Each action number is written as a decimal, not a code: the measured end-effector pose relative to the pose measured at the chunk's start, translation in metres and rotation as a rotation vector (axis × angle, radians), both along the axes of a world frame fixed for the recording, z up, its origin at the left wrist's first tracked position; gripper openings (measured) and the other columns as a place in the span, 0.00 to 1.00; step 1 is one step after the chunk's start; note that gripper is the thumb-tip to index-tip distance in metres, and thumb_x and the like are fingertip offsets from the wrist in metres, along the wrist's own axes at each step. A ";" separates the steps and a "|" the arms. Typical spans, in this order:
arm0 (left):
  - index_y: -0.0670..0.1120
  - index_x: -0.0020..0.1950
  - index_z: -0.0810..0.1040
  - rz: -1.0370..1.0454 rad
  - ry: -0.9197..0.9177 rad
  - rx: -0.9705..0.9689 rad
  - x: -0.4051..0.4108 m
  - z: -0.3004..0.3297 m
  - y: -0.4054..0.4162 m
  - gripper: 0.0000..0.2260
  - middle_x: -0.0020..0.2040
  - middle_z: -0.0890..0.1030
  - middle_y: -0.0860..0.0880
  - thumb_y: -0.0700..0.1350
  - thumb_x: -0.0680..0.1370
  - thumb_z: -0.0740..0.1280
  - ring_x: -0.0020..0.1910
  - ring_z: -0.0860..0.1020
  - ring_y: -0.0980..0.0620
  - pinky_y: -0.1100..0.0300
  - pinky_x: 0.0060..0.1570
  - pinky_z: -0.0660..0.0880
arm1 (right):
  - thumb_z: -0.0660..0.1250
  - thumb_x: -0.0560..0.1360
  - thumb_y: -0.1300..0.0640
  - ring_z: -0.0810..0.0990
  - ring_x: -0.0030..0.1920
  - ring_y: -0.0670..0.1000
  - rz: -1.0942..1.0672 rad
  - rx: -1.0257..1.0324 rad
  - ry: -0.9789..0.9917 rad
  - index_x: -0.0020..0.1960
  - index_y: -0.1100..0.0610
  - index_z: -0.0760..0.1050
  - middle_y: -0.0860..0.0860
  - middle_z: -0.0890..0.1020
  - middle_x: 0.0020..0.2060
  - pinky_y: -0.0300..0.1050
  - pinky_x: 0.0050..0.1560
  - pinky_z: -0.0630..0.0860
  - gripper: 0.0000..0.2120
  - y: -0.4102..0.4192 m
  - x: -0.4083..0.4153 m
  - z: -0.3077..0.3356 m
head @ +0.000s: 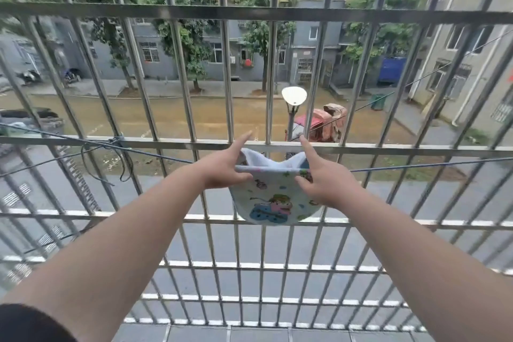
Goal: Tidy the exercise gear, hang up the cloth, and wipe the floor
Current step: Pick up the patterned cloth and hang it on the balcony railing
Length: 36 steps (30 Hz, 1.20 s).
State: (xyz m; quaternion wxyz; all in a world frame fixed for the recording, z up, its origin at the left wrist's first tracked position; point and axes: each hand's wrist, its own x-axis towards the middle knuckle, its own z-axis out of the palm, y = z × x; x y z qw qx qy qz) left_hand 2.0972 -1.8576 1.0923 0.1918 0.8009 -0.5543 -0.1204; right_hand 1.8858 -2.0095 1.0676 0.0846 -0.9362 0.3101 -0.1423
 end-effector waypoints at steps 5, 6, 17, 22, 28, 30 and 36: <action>0.67 0.75 0.53 -0.069 -0.264 0.056 -0.002 -0.013 0.009 0.38 0.65 0.76 0.56 0.50 0.75 0.72 0.56 0.78 0.49 0.52 0.52 0.79 | 0.62 0.74 0.49 0.81 0.43 0.59 -0.005 -0.086 0.032 0.73 0.44 0.52 0.50 0.83 0.50 0.52 0.40 0.78 0.31 -0.002 -0.014 -0.010; 0.65 0.73 0.58 -0.047 -0.271 0.026 -0.002 -0.016 0.008 0.33 0.63 0.77 0.55 0.48 0.75 0.72 0.54 0.79 0.49 0.53 0.49 0.79 | 0.62 0.74 0.50 0.80 0.44 0.60 -0.017 -0.078 0.027 0.69 0.46 0.57 0.52 0.82 0.51 0.53 0.42 0.78 0.26 -0.003 -0.016 -0.011; 0.55 0.39 0.77 -0.008 0.059 -0.255 0.028 -0.014 0.011 0.09 0.41 0.82 0.53 0.42 0.76 0.70 0.43 0.80 0.51 0.52 0.46 0.79 | 0.64 0.78 0.48 0.79 0.48 0.48 -0.058 0.006 -0.126 0.53 0.43 0.82 0.41 0.83 0.46 0.48 0.49 0.78 0.09 -0.021 -0.027 0.012; 0.46 0.53 0.78 0.067 0.312 -0.218 0.025 0.024 0.000 0.05 0.49 0.80 0.48 0.46 0.81 0.65 0.46 0.82 0.47 0.54 0.39 0.83 | 0.63 0.80 0.48 0.77 0.51 0.50 -0.123 0.128 -0.267 0.56 0.48 0.82 0.46 0.83 0.51 0.46 0.54 0.74 0.11 -0.033 -0.015 0.030; 0.48 0.62 0.77 0.182 0.217 0.020 0.018 0.014 -0.016 0.10 0.56 0.77 0.49 0.45 0.81 0.64 0.44 0.81 0.47 0.56 0.33 0.82 | 0.59 0.80 0.44 0.80 0.52 0.51 -0.187 0.131 0.080 0.56 0.44 0.80 0.47 0.84 0.53 0.53 0.55 0.79 0.13 -0.041 -0.005 0.021; 0.51 0.62 0.77 0.145 0.075 -0.040 0.015 0.004 -0.015 0.10 0.57 0.78 0.52 0.48 0.82 0.61 0.46 0.81 0.51 0.55 0.39 0.80 | 0.56 0.82 0.44 0.80 0.54 0.52 -0.154 0.138 0.063 0.60 0.47 0.78 0.47 0.83 0.54 0.53 0.56 0.77 0.15 -0.039 -0.011 0.017; 0.58 0.59 0.78 -0.060 -0.171 -0.034 0.013 -0.011 0.006 0.10 0.52 0.80 0.60 0.57 0.79 0.64 0.48 0.76 0.57 0.65 0.39 0.69 | 0.64 0.78 0.48 0.79 0.55 0.47 0.061 0.079 0.092 0.64 0.45 0.77 0.40 0.82 0.56 0.48 0.57 0.77 0.16 -0.038 -0.041 0.010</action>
